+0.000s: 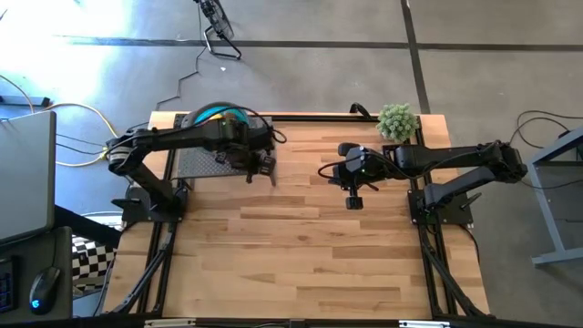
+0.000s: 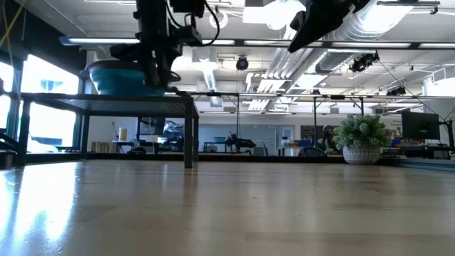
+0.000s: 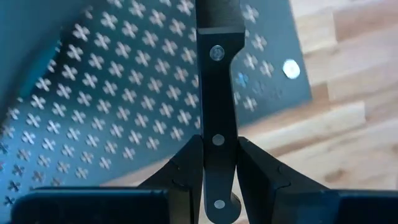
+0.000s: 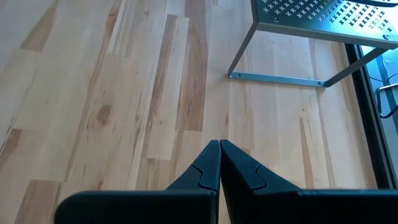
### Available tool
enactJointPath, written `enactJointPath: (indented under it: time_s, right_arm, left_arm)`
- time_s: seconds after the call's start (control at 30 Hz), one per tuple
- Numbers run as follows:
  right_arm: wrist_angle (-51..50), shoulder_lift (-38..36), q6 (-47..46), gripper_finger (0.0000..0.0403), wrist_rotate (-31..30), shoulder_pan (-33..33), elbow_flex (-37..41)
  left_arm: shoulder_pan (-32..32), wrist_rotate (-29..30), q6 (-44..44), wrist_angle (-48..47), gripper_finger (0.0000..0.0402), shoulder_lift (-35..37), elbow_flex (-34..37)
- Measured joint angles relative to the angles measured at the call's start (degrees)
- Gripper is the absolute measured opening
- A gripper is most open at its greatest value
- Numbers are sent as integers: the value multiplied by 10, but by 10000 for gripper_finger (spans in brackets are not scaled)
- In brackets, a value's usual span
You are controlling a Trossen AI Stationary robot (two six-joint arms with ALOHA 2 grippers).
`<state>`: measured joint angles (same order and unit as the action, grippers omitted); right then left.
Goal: Pick & Place Fruit
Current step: Put the black knife on the shelf
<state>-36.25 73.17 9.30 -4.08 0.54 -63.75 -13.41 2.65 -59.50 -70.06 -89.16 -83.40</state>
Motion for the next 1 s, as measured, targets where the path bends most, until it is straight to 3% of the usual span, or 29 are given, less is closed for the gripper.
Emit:
enactJointPath:
  time_s: [0.7, 1.0]
  right_arm:
    - [-4, 0, 1, 2, 0, 0, 0]
    - [-5, 0, 1, 2, 0, 0, 0]
  left_arm:
    - [-31, 0, -2, 42, 74, -15, -2]
    - [-31, 25, 52, 38, 74, -15, -64]
